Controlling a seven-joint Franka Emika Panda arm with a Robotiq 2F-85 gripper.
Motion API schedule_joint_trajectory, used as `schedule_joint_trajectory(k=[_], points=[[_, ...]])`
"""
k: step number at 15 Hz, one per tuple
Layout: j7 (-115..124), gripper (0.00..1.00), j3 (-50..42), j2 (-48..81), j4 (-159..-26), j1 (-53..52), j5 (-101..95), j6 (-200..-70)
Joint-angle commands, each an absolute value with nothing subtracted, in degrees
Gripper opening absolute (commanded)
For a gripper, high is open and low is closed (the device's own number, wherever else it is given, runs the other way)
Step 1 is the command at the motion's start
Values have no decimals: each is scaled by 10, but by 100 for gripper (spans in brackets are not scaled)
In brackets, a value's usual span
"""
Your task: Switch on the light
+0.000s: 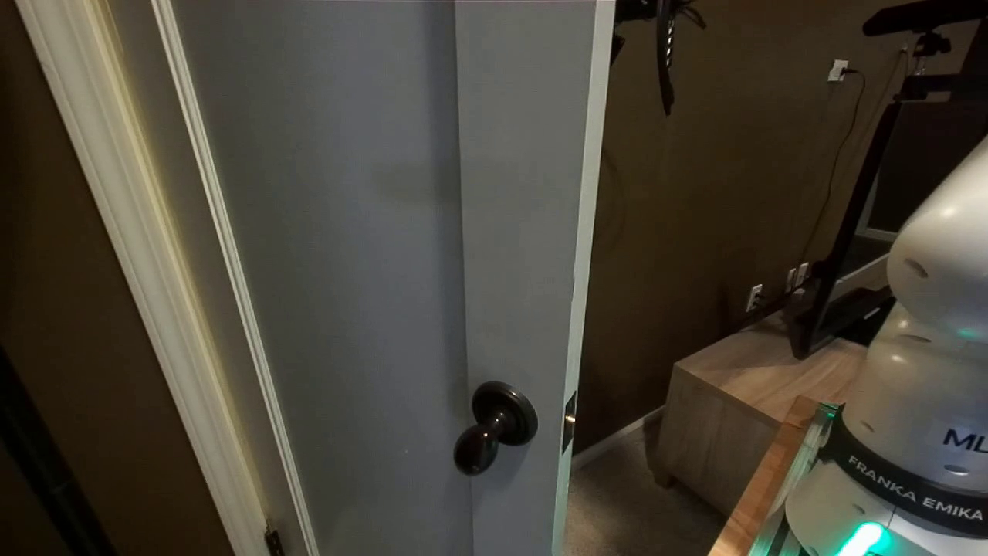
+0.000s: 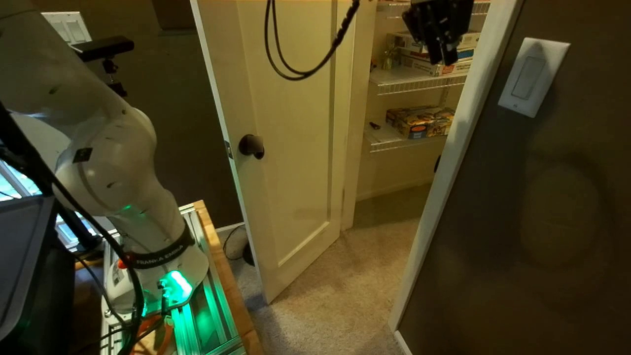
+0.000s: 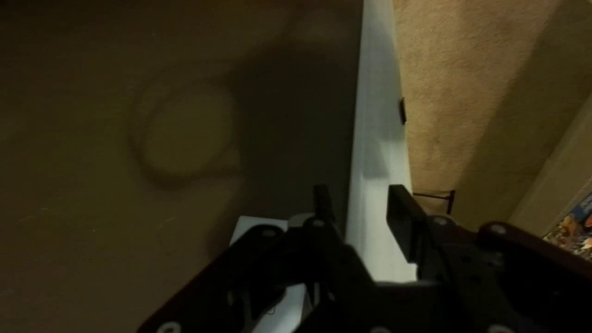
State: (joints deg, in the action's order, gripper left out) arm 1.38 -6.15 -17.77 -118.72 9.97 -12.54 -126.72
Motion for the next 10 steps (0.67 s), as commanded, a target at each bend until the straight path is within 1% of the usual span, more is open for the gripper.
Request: schedule_joint_trajectory(k=[1, 3, 4, 5, 6, 10], points=[[-40, 70, -77, -245, -1202, 73, -62, -1188], [-91, 82, -90, -278, -1214, 54, -23, -1172], [-117, 91, -95, -292, -1220, 47, -13, -1168], [-153, 97, -103, -306, -1228, 37, -2, -1161], [-182, 100, -109, -321, -1240, 30, 2, -1159], [-282, 100, -133, -352, -1256, 3, 16, -1090]])
